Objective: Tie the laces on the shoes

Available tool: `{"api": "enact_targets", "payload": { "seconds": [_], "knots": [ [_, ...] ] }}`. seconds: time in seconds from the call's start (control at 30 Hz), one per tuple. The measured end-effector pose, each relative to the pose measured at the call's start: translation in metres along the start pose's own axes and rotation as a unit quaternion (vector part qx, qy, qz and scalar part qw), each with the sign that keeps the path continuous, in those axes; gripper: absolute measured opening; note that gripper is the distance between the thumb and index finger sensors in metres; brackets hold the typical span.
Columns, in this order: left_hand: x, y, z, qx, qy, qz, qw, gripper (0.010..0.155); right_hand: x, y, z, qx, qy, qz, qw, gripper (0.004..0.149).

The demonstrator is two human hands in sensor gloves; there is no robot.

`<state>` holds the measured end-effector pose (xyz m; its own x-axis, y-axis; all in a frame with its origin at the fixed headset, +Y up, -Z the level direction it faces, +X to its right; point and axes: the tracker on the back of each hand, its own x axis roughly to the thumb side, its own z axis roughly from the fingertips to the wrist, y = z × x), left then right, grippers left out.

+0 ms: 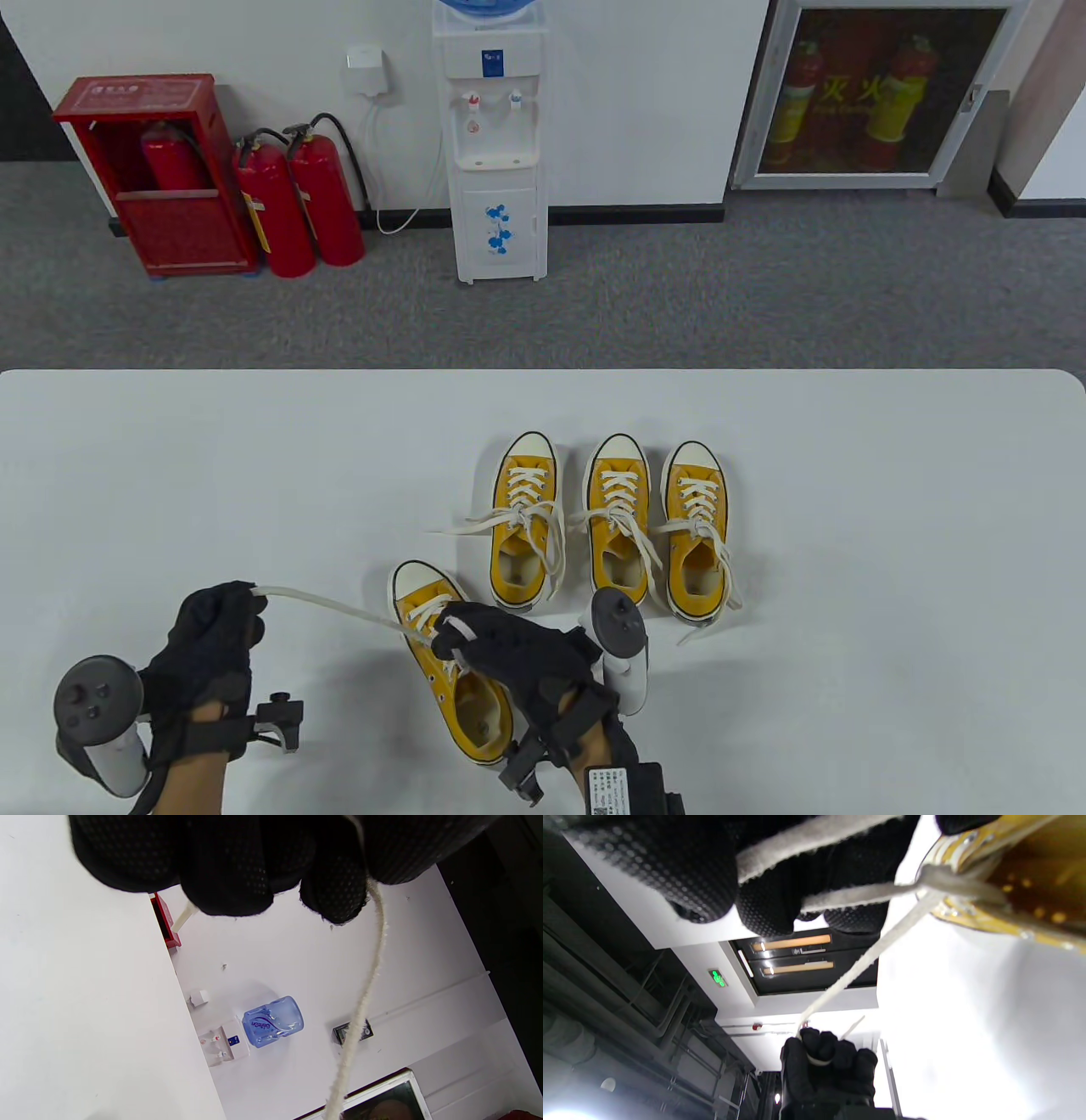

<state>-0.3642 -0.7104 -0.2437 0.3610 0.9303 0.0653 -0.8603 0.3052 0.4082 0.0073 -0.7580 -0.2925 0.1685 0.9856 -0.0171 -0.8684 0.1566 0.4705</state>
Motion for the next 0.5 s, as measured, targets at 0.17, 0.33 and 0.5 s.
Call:
{"api": "enact_targets", "payload": {
  "seconds": [0.17,0.33,0.5],
  "knots": [
    [0.000,-0.004,0.001,-0.010,0.004,0.029,1.000,0.040,-0.007,-0.009,0.005,-0.030,0.015,0.023,0.999,0.052],
    [0.000,-0.009,0.003,-0.022,0.009,0.054,0.998,0.039,-0.012,-0.011,0.006,-0.048,0.033,0.043,0.997,0.049],
    [0.001,-0.018,0.004,-0.062,0.014,0.121,0.991,0.038,-0.013,-0.008,0.006,-0.051,0.036,0.062,0.996,0.050]
  ]
}}
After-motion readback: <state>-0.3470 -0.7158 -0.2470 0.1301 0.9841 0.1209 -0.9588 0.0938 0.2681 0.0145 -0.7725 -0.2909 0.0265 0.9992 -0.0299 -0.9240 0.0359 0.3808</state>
